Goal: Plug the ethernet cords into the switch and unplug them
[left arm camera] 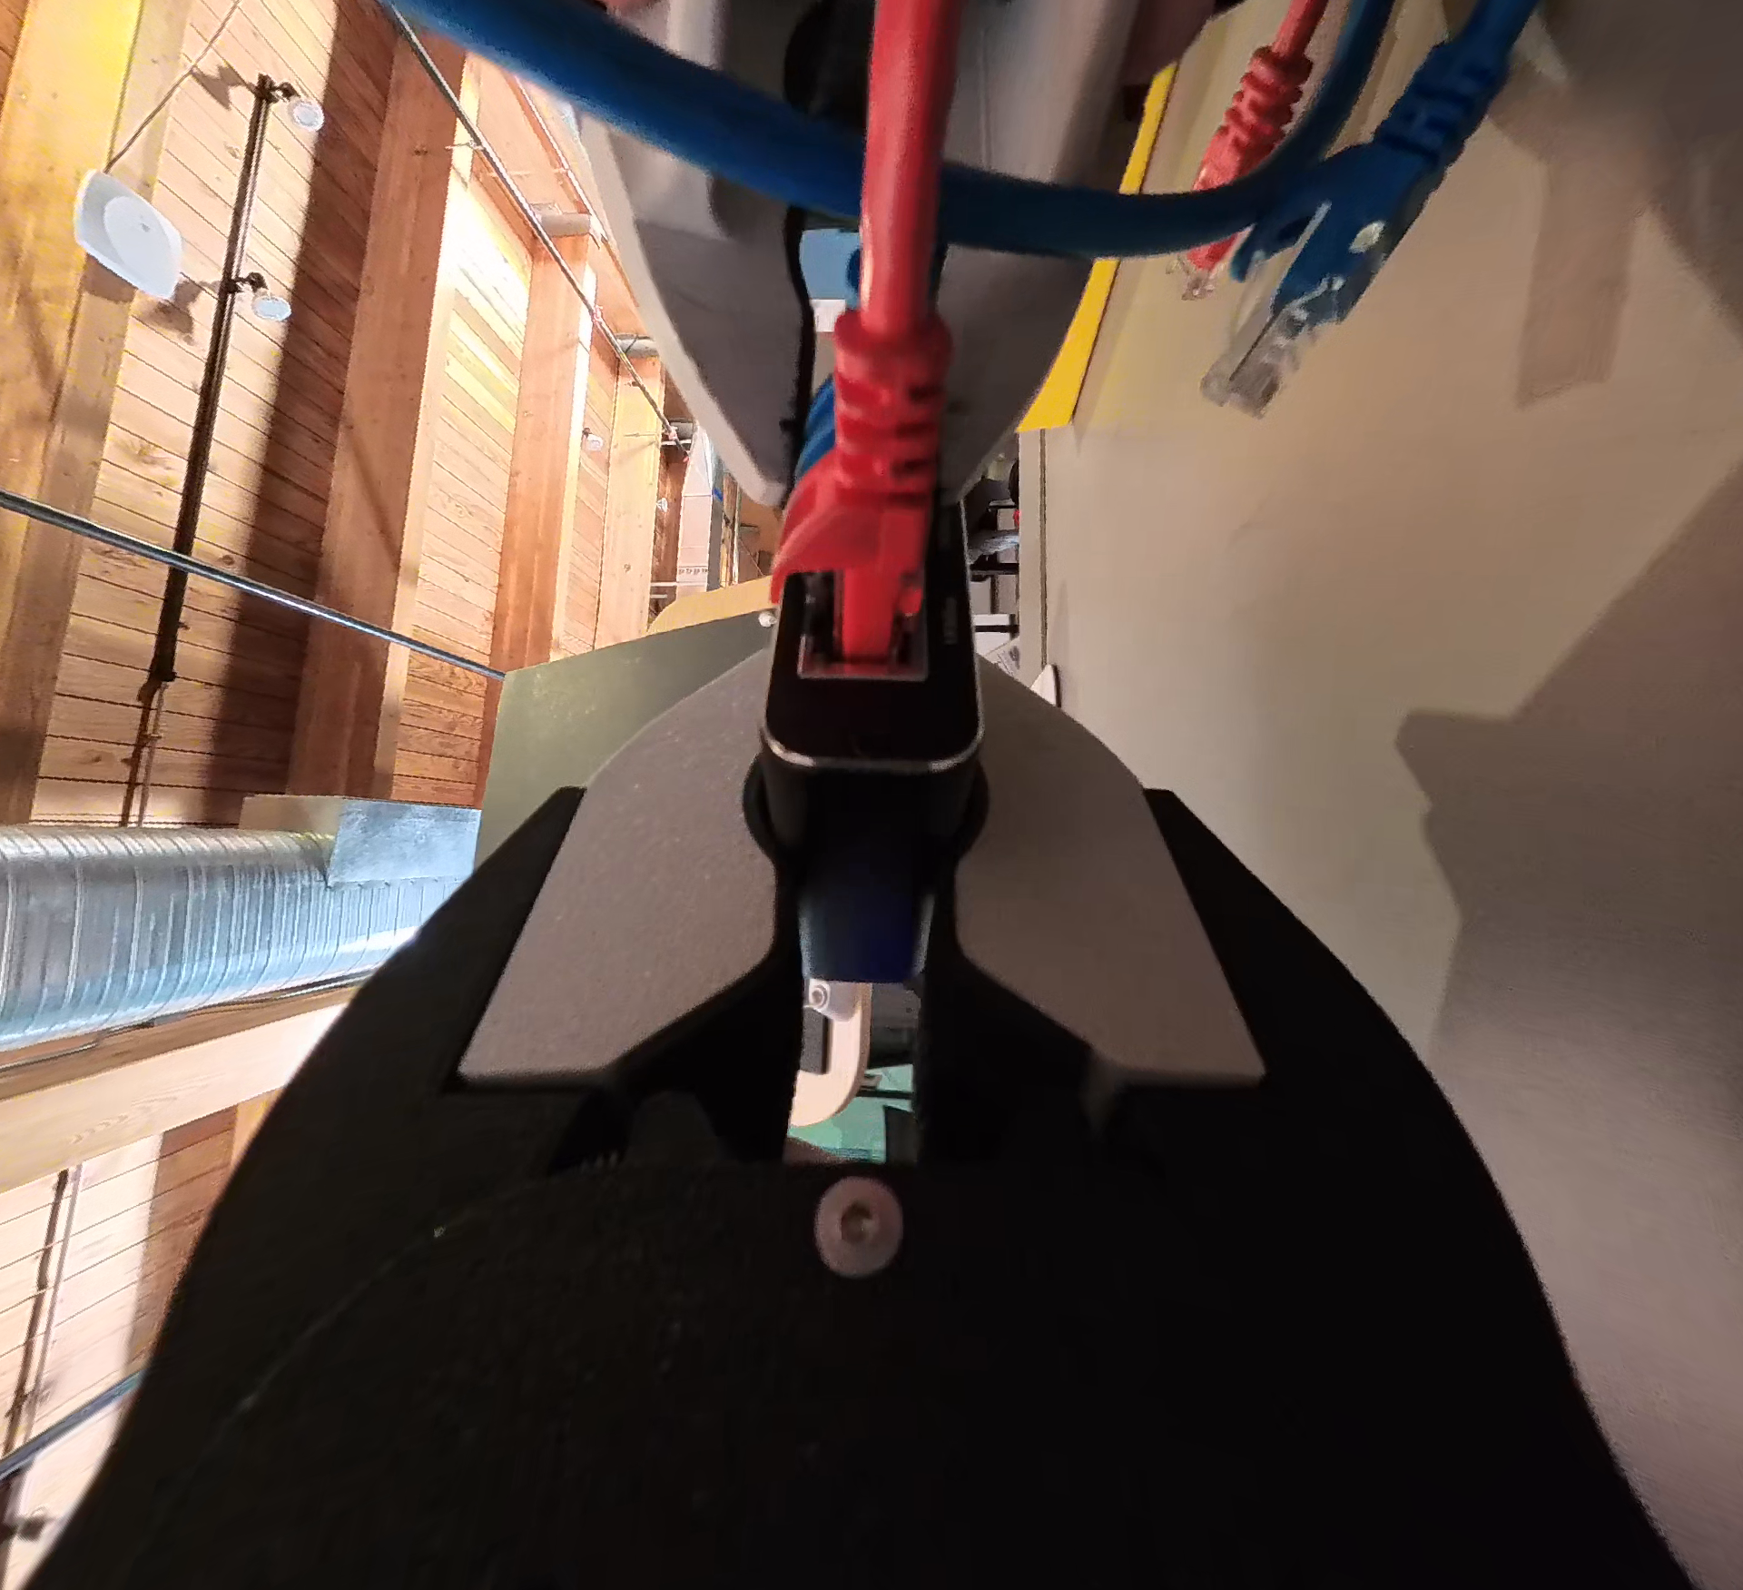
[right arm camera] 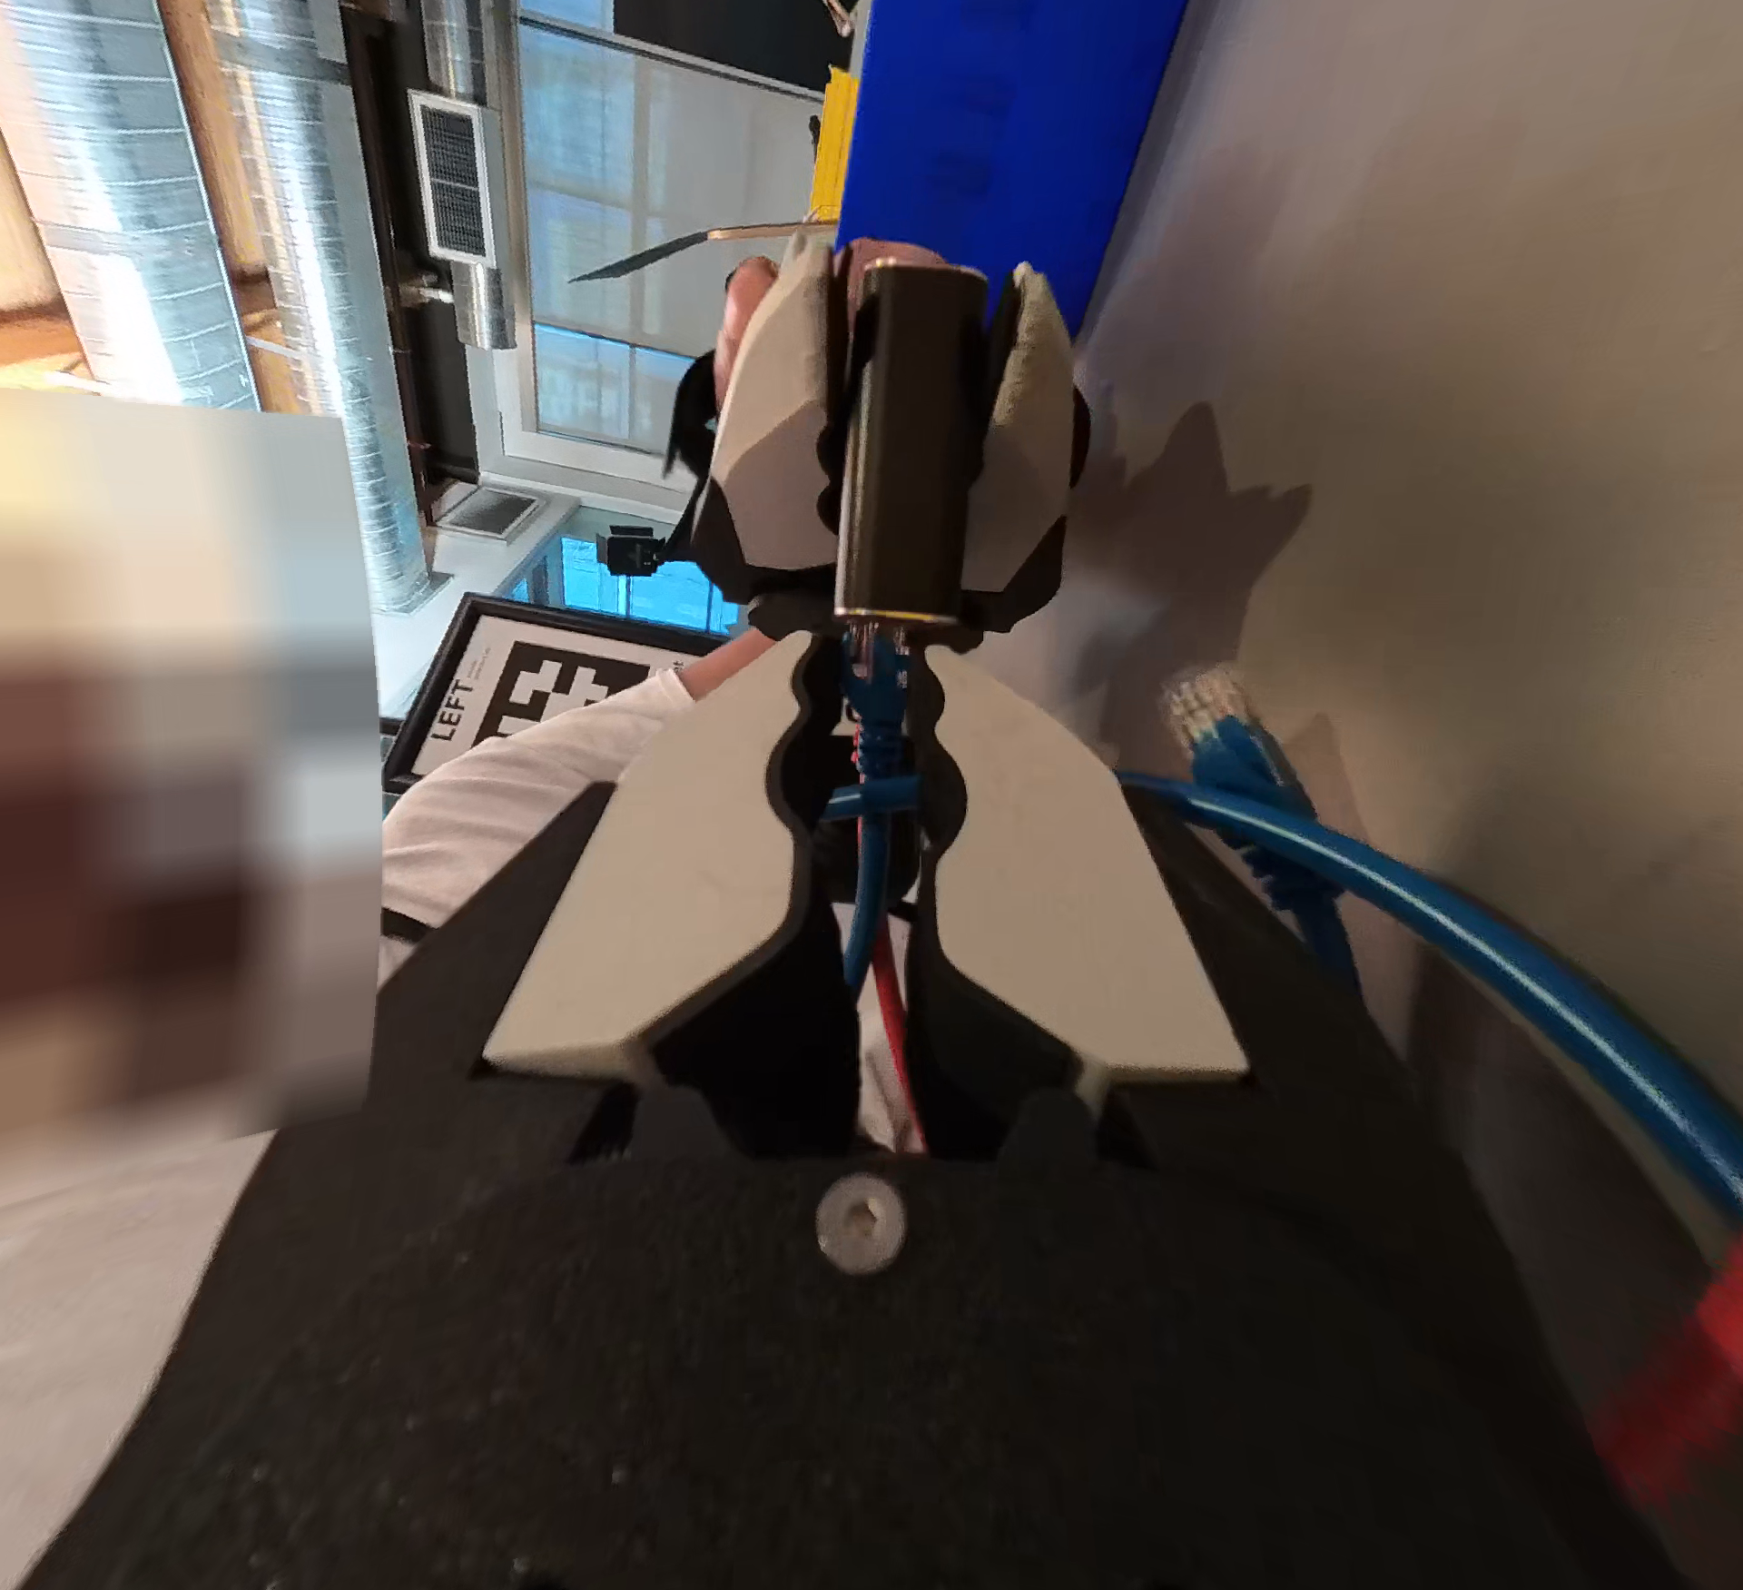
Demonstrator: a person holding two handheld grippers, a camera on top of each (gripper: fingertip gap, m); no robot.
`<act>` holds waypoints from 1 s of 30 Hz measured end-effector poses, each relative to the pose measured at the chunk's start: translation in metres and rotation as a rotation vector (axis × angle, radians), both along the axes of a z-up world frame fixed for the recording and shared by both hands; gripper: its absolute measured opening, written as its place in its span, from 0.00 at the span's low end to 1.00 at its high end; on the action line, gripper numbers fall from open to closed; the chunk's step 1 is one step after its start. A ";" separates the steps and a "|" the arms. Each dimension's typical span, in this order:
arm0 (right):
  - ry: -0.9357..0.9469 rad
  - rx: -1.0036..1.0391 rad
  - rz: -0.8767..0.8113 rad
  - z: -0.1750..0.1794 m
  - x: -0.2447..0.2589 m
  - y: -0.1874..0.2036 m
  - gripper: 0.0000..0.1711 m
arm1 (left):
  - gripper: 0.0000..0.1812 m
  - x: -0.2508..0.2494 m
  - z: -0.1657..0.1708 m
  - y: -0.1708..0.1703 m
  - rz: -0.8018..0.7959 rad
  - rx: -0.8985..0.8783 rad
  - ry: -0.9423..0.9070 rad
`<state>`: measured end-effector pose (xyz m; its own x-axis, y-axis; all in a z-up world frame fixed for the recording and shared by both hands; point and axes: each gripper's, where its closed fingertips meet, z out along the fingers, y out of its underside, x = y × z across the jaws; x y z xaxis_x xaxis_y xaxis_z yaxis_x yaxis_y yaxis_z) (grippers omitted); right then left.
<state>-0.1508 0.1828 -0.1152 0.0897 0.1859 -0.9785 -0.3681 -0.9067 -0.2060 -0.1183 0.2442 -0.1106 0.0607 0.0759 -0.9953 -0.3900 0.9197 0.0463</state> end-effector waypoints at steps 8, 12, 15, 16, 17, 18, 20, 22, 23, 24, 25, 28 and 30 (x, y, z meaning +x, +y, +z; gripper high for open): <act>-0.097 0.038 0.050 -0.003 0.001 -0.005 0.08 | 0.15 0.002 -0.006 -0.001 -0.019 -0.058 0.022; -0.203 0.085 0.075 -0.004 0.003 -0.010 0.08 | 0.15 0.002 -0.007 -0.004 -0.003 -0.058 0.023; -0.218 0.100 0.009 -0.005 0.006 -0.002 0.08 | 0.15 0.003 -0.003 0.003 0.041 -0.009 0.010; -0.205 0.082 -0.006 -0.005 0.006 0.000 0.08 | 0.15 0.003 -0.002 0.004 0.046 0.011 0.005; -0.183 0.069 -0.011 -0.005 0.006 0.000 0.08 | 0.15 0.003 0.000 0.003 0.045 0.024 -0.003; -0.148 0.046 -0.022 -0.003 0.006 0.001 0.08 | 0.15 0.003 0.001 0.004 0.049 0.026 -0.006; -0.077 0.013 -0.023 0.001 0.006 0.001 0.08 | 0.14 0.002 0.004 0.004 0.049 0.023 -0.013; -0.046 -0.006 -0.031 0.002 0.006 0.002 0.08 | 0.15 0.002 0.005 0.005 0.053 0.026 -0.014; -0.029 -0.018 -0.037 0.002 0.006 0.002 0.08 | 0.15 0.002 0.005 0.005 0.051 0.026 -0.015; -0.009 -0.033 -0.040 0.002 0.005 0.003 0.08 | 0.14 0.002 0.005 0.006 0.051 0.026 -0.014; 0.005 -0.044 -0.047 0.002 0.005 0.004 0.08 | 0.15 0.001 0.005 0.007 0.055 0.027 -0.013; 0.020 -0.065 -0.067 0.002 0.006 0.005 0.08 | 0.15 0.002 0.005 0.008 0.061 0.028 -0.010; -0.007 -0.066 -0.074 0.000 0.006 0.005 0.08 | 0.15 0.002 0.003 0.009 0.073 0.025 -0.003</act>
